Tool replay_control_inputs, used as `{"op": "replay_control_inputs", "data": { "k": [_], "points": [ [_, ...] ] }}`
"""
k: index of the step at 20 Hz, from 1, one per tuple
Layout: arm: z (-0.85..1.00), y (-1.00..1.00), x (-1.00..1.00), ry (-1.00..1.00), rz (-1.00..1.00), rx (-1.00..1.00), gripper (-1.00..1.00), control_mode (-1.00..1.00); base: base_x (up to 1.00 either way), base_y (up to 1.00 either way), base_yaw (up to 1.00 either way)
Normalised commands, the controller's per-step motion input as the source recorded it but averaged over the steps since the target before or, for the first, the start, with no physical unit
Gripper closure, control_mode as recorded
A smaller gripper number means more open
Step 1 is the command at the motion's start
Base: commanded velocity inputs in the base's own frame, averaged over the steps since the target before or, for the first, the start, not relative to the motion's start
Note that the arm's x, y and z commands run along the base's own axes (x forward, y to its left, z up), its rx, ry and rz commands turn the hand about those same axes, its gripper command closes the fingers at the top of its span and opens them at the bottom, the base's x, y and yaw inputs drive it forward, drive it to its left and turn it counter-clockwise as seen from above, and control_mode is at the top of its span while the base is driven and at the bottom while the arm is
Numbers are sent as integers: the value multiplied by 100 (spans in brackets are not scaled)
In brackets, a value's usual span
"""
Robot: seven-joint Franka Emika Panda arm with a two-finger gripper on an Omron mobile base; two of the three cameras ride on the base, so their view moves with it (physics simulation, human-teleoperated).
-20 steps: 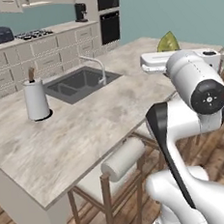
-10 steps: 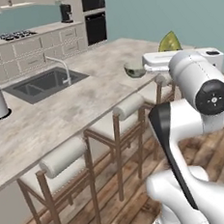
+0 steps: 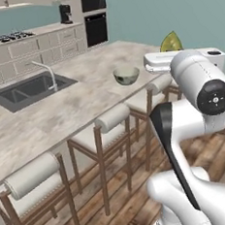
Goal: There is a bowl on the dining counter. Grab a lemon wedge from the fridge and place it in the bowl. Then get the liquor bottle and glass cup from the cabinet and place them next to the bowl.
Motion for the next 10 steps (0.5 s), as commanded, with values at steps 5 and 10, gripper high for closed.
{"op": "replay_control_inputs", "data": {
  "k": [5,10],
  "points": [
    [0,0,0,0,0,0,100,100,36,-51,14],
    [0,0,0,0,0,0,100,100,45,-44,17]
  ]
}}
